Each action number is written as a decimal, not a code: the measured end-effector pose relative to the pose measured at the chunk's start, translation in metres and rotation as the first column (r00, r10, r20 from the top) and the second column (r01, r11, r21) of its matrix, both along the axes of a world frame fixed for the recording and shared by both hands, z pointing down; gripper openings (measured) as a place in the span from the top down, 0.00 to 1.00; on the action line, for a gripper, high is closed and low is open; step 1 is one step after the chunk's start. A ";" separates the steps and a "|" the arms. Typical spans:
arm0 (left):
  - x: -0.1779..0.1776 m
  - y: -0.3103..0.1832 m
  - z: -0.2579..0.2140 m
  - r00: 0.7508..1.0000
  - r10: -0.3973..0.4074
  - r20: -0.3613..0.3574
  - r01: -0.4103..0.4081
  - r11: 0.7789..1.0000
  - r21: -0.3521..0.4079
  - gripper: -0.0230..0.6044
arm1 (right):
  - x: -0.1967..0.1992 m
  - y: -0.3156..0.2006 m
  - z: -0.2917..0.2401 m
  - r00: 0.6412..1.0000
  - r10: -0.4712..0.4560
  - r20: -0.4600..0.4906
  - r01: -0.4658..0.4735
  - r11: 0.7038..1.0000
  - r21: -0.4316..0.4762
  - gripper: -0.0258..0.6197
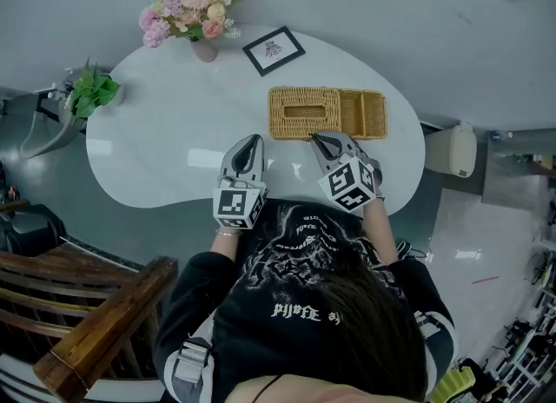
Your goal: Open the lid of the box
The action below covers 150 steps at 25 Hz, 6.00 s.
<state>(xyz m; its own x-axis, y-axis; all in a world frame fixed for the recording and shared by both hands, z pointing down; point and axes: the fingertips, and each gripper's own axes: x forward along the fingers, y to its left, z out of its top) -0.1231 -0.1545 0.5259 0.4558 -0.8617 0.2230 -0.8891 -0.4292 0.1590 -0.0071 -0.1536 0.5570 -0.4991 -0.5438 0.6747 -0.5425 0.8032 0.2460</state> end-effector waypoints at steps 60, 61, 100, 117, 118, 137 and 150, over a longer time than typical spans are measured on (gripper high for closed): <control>-0.001 -0.002 0.001 0.999 0.040 0.001 -0.040 0.999 0.004 0.92 | -0.007 -0.080 -0.110 0.932 -0.315 -0.179 0.342 0.927 0.153 0.91; -0.002 -0.002 0.002 0.999 0.039 -0.001 -0.039 0.999 0.003 0.92 | -0.007 -0.081 -0.109 0.933 -0.316 -0.170 0.341 0.928 0.147 0.91; -0.012 -0.032 0.008 0.999 -0.004 -0.038 0.001 0.996 -0.084 0.92 | -0.006 -0.208 -0.095 0.897 -0.357 -0.259 0.379 0.924 0.039 0.91; -0.017 -0.070 0.012 0.999 -0.036 -0.015 0.034 0.992 -0.122 0.92 | -0.004 -0.257 -0.044 0.898 -0.394 -0.194 0.373 0.918 -0.135 0.91; -0.017 -0.072 0.014 0.999 -0.036 -0.013 0.034 0.991 -0.130 0.92 | -0.004 -0.259 -0.040 0.903 -0.390 -0.182 0.366 0.918 -0.152 0.91; -0.014 -0.089 0.041 0.999 -0.032 -0.001 0.031 0.973 -0.228 0.92 | -0.004 -0.276 0.038 0.910 -0.407 -0.082 0.347 0.853 -0.389 0.91; -0.036 -0.093 0.053 0.995 -0.102 0.008 0.100 0.961 -0.257 0.92 | -0.003 -0.271 0.076 0.928 -0.369 -0.059 0.285 0.800 -0.528 0.90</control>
